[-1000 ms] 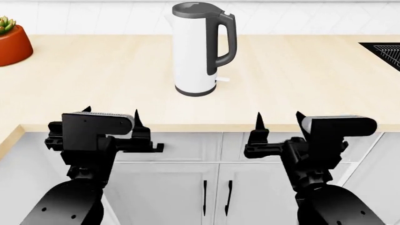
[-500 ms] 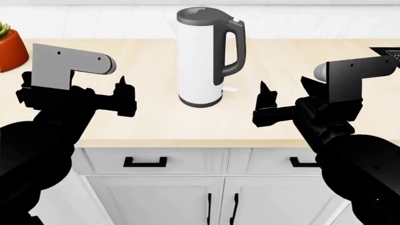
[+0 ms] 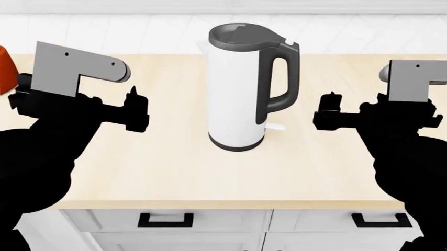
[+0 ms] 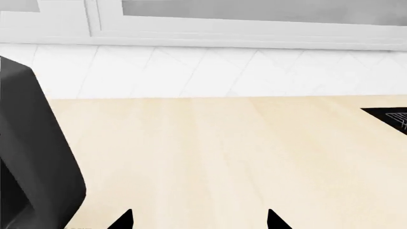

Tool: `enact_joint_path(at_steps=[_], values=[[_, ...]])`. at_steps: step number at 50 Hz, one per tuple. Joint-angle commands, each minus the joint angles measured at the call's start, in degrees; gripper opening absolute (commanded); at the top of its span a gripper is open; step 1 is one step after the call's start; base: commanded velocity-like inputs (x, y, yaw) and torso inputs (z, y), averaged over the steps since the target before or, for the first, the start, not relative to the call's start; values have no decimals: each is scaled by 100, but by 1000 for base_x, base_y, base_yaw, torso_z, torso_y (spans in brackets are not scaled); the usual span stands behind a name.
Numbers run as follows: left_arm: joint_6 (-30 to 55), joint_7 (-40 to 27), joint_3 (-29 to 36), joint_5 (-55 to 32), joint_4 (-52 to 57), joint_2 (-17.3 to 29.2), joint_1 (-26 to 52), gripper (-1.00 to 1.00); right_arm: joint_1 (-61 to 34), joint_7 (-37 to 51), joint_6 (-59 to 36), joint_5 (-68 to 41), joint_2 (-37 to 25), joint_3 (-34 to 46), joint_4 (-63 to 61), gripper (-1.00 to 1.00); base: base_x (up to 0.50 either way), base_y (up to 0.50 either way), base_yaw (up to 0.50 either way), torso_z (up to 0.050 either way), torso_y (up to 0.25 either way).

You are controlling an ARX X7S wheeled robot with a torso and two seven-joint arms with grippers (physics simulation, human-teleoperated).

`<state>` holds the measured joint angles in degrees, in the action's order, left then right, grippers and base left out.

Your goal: Press down the lever to turn on the electric kettle.

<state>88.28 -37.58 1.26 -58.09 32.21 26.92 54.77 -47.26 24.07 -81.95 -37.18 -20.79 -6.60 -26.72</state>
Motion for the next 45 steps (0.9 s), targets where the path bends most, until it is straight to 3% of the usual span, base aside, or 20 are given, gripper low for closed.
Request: enact_joint_path(at_steps=[1, 8, 18, 30, 37, 38, 45], values=[[48, -442, -8, -542, -1, 122, 35, 100, -28, 551, -257, 407, -222, -91, 415, 100, 0, 0, 0, 0, 0], [-64, -675, -46, -748, -8, 199, 34, 100, -32, 118, -114, 122, -328, -309, 619, 100, 0, 0, 0, 0, 0], [-380, -593, 169, -620, -121, 320, -34, 100, -261, -383, 366, 87, -487, 215, 1099, 100, 1, -2, 0, 0, 0], [-359, -747, 190, -768, -87, 380, -75, 100, -176, -745, 529, 5, -896, 120, 1327, 100, 500, -51, 0, 0, 0], [-315, -883, 147, -914, -63, 406, -40, 100, -33, -824, 248, -108, -1122, 214, 1208, 100, 0, 0, 0, 0, 0], [-320, -893, 146, -926, -63, 415, -43, 100, 1, -849, 262, -127, -1147, 219, 1157, -100, 0, 0, 0, 0, 0], [-364, -941, 188, -980, -81, 454, -29, 100, 277, -909, 477, -180, -1242, 174, 759, -100, 0, 0, 0, 0, 0]])
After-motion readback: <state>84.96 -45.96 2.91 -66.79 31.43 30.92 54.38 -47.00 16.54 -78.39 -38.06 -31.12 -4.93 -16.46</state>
